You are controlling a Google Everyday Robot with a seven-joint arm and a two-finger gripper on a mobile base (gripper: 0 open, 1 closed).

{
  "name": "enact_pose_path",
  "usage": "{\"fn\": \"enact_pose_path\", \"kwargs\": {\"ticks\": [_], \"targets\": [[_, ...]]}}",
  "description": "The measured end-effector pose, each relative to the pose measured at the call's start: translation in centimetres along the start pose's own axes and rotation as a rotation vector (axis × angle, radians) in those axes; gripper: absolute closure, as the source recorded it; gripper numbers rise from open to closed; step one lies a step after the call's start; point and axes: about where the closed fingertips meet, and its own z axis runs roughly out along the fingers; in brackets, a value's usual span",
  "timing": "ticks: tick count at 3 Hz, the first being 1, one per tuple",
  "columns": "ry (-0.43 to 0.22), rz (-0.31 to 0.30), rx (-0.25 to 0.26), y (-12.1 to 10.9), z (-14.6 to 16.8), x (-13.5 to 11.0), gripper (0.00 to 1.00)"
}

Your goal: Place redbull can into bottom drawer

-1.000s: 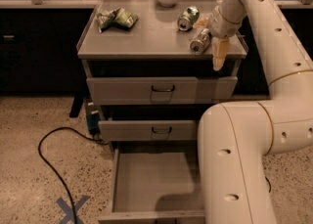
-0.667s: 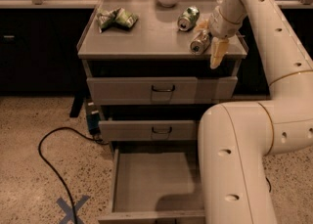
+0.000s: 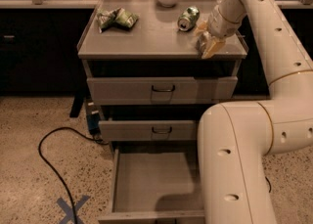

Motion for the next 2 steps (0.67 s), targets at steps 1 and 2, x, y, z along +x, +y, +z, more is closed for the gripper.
{"fn": "enact_pose_path", "kwargs": {"ticks": [1, 2], "targets": [[0.000, 0.000, 0.000, 0.00, 0.00, 0.00, 0.85], [0.000, 0.000, 0.000, 0.00, 0.00, 0.00, 0.70]]}}
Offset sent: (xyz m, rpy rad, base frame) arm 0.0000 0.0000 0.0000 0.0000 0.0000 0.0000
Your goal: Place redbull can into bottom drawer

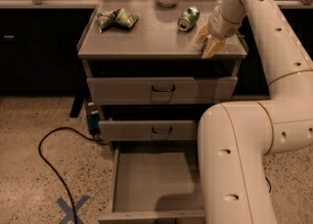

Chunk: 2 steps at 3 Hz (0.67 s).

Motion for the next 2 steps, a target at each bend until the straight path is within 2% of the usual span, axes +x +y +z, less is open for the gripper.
{"fn": "enact_pose_path", "kwargs": {"ticks": [2], "targets": [[0.000, 0.000, 0.000, 0.00, 0.00, 0.00, 0.24]]}}
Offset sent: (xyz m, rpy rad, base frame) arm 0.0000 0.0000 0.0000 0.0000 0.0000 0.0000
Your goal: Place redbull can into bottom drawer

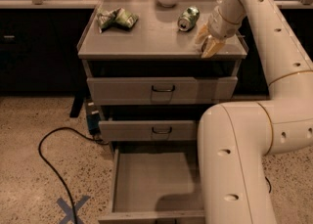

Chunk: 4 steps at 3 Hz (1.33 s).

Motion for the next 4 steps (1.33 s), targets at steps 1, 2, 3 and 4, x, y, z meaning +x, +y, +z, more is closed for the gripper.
{"fn": "enact_pose_path", "kwargs": {"ticks": [1, 2, 3, 4], "targets": [[0.000, 0.000, 0.000, 0.0, 0.0, 0.0, 0.00], [0.000, 0.000, 0.000, 0.0, 0.0, 0.0, 0.00], [0.035, 0.029, 0.036, -1.3, -0.2, 0.3, 0.00], [0.092, 0.097, 0.086, -2.6, -1.0, 1.3, 0.00]]}}
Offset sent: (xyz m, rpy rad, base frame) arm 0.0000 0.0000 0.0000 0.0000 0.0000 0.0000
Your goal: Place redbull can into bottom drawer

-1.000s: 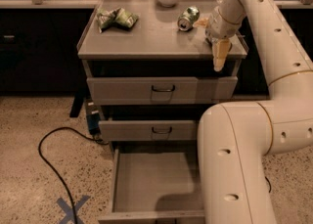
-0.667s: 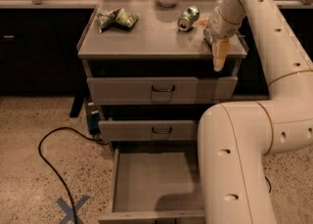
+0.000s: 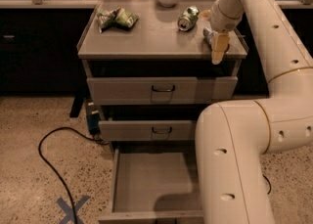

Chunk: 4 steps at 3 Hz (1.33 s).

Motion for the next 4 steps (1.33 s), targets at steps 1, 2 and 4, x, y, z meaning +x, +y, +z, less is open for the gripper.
{"fn": "enact_pose_path", "kwargs": {"ticks": [1, 2, 4], "targets": [[0.058, 0.120, 0.054, -1.0, -1.0, 1.9, 0.00], [0.092, 0.227, 0.104, -1.8, -1.7, 3.3, 0.00], [-0.008, 0.365, 0.195, -2.3, -2.0, 5.1, 0.00]]}}
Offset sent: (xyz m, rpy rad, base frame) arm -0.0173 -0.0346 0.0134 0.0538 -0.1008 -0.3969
